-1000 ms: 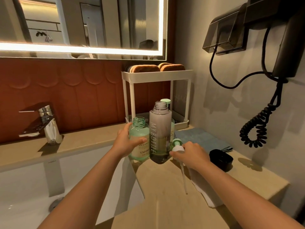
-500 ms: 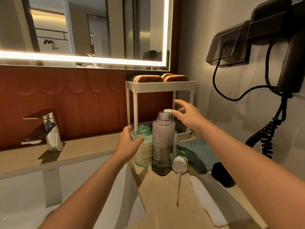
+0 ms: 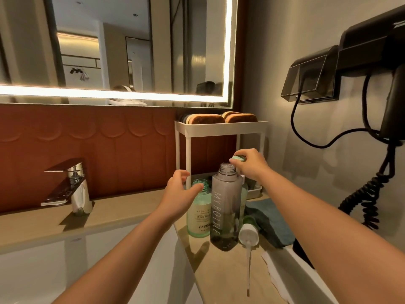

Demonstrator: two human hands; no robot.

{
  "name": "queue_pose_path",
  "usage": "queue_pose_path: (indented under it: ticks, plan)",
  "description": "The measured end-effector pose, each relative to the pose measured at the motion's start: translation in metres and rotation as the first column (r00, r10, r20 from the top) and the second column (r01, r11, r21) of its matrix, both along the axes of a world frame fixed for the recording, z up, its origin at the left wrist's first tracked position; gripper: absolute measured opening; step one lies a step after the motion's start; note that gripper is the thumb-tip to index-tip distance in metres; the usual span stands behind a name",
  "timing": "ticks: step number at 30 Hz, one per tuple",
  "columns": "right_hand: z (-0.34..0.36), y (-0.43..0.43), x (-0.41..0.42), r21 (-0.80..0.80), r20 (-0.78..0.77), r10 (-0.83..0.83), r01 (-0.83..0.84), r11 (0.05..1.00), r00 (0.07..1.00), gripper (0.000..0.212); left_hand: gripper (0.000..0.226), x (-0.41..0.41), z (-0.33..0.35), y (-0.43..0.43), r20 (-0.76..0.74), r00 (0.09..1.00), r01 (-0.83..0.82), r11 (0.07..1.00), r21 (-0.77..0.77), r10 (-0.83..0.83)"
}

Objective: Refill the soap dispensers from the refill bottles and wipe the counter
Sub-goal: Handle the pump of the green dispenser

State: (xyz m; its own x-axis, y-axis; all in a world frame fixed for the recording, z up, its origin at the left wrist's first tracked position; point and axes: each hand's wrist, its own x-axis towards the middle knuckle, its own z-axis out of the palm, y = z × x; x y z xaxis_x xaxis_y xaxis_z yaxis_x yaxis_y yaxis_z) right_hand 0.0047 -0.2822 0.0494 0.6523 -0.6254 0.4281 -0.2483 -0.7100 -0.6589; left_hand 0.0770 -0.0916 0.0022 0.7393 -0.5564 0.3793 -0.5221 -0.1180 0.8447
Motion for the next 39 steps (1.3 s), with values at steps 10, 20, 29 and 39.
queue_pose_path:
  ticks: [10,20,29,39]
  plan:
    - [0.068,0.022,-0.043,-0.072,0.377,-0.05,0.083,0.994,0.925,0.04,0.051,-0.034,0.027,0.0,0.053,0.998,0.049,0.998,-0.045,-0.046]
    - [0.053,0.09,-0.126,0.084,0.358,0.045,-0.08,0.993,0.933,0.038,0.062,-0.1,0.037,0.032,0.108,0.96,0.252,0.964,0.083,-0.26]
    - [-0.013,0.173,-0.157,0.056,0.369,0.101,-0.131,0.99,0.924,0.049,0.074,-0.144,-0.014,0.089,-0.063,0.902,0.43,0.887,0.165,-0.426]
    - [-0.039,0.213,-0.155,-0.026,0.294,0.144,-0.142,0.989,0.945,0.043,0.059,-0.168,-0.053,0.102,-0.036,0.99,0.132,0.986,-0.1,-0.136]
